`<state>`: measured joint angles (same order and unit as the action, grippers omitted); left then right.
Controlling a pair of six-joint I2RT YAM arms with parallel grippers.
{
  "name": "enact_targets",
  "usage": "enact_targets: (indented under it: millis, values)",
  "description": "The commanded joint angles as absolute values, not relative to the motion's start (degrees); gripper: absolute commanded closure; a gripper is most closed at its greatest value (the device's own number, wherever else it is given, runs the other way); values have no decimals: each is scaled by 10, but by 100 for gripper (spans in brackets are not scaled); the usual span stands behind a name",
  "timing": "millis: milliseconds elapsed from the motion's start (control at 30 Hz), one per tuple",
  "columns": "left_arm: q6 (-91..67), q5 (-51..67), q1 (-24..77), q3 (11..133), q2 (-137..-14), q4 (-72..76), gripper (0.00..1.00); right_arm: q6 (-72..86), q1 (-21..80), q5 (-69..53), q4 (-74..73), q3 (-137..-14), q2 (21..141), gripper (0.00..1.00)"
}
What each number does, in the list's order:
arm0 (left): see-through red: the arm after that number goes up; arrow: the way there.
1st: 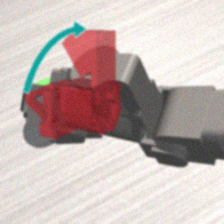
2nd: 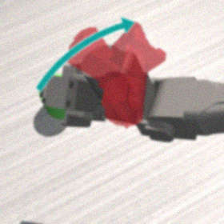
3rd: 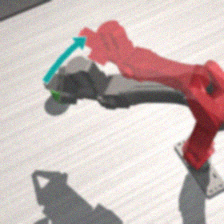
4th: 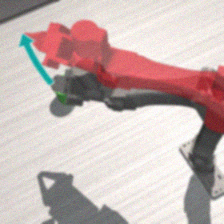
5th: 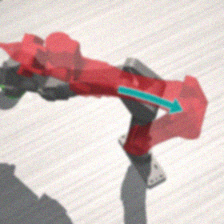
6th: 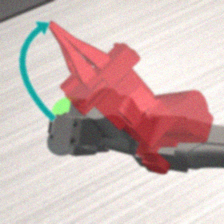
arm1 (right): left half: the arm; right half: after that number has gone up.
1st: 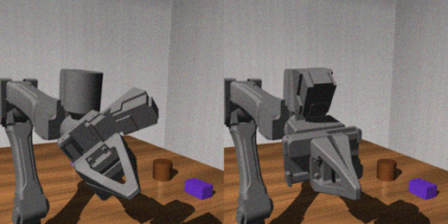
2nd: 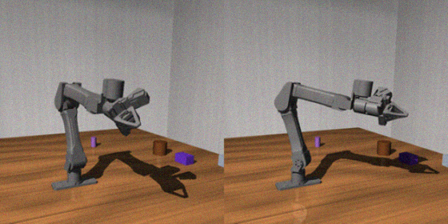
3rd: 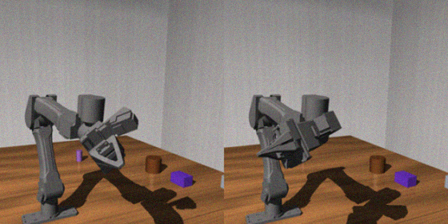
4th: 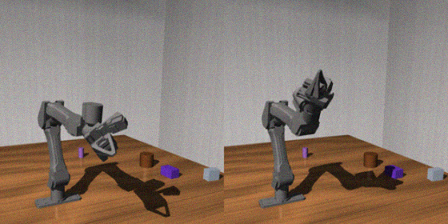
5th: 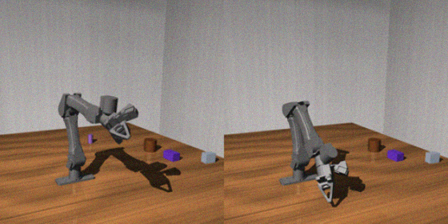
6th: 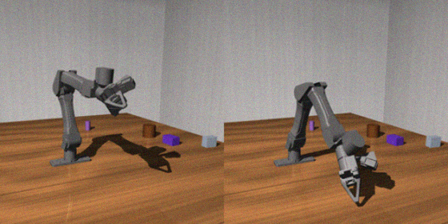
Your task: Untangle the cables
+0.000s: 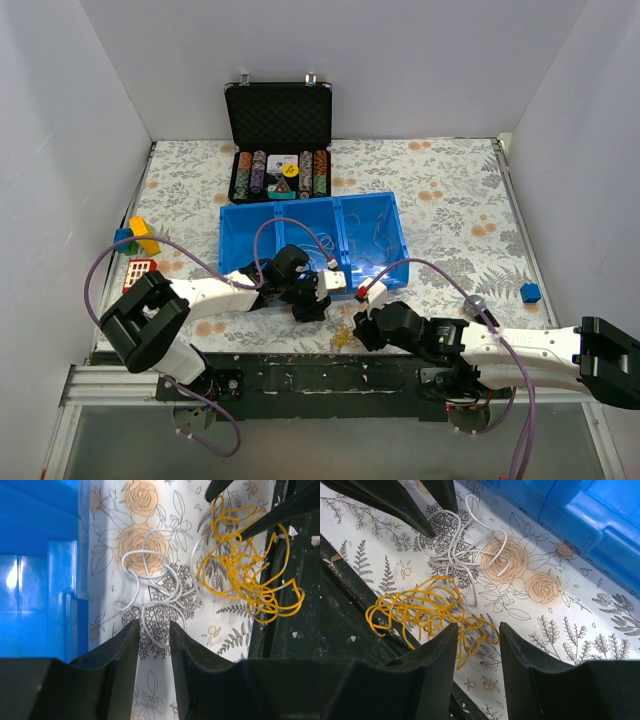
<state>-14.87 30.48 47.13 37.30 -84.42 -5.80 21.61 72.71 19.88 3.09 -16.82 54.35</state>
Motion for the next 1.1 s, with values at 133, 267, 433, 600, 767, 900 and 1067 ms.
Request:
enact_targets:
  millis: [133, 267, 433, 600, 767, 900, 1067]
  values:
    - [-159, 306, 504, 405, -849, -14, 90, 206, 725, 186, 54, -154, 514, 54]
    - [-142, 289, 504, 431, -825, -74, 100, 207, 725, 192, 47, -149, 484, 53]
    - [-126, 295, 504, 485, -766, -171, 100, 215, 725, 208, 35, -142, 406, 50]
    - [-141, 344, 505, 596, -737, -239, 100, 213, 725, 240, 1, -174, 367, 48]
    - [-145, 389, 506, 681, -704, -318, 100, 192, 725, 298, -83, -259, 343, 26]
    - [-164, 422, 508, 701, -679, -336, 100, 148, 725, 307, -71, -308, 337, 17]
    - [-166, 430, 510, 746, -671, -359, 100, 96, 725, 284, -6, -316, 373, 15]
